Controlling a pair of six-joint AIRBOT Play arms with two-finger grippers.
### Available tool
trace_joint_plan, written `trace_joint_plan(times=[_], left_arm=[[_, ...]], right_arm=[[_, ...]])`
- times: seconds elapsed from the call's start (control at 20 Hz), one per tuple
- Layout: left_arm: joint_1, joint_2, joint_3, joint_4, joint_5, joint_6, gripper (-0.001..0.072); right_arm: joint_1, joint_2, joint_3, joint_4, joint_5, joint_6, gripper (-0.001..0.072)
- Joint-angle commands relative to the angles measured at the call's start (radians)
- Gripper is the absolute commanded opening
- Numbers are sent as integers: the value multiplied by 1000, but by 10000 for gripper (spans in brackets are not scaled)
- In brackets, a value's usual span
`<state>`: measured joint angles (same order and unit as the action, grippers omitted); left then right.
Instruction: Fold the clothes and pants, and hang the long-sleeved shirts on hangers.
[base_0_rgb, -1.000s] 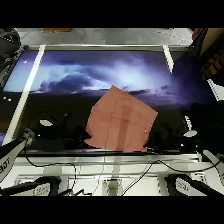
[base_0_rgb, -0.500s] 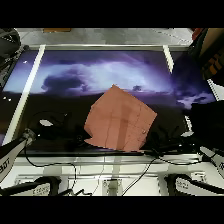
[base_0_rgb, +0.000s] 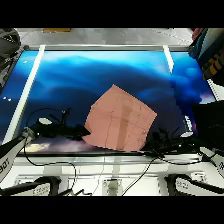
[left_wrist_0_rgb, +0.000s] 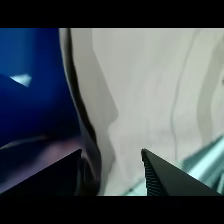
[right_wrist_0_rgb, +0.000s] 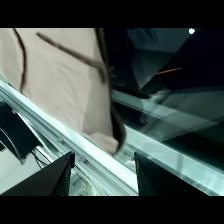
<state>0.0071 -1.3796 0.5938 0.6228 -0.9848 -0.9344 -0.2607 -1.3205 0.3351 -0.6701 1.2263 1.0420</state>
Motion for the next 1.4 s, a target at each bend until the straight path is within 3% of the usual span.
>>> trace_joint_plan(times=[0.0,0.6,0.7,0.9,0.95,1.1,1.25,1.35], left_arm=[[10,8,48,-7,-36,0,595],[9,1,48,-2,-119,0,595],[5,1,48,3,-120,0,594],[-38,1,48,77,-119,0,592],[-43,1,48,76,-117,0,517],[-43,1,48,76,-91,0,26],[-43,1,48,76,-74,0,6],[-43,1,48,76,-74,0,6]], right_arm=[[0,0,-3,50,-118,4,457],[0,0,-80,233,-159,-122,456],[0,0,-80,238,-165,-174,419],[0,0,-80,312,-172,-251,419],[0,0,-80,323,-172,-255,420],[0,1,-62,302,-171,-254,432],[-1,1,-3,226,-163,-232,432],[-1,1,52,121,-164,-134,431]])
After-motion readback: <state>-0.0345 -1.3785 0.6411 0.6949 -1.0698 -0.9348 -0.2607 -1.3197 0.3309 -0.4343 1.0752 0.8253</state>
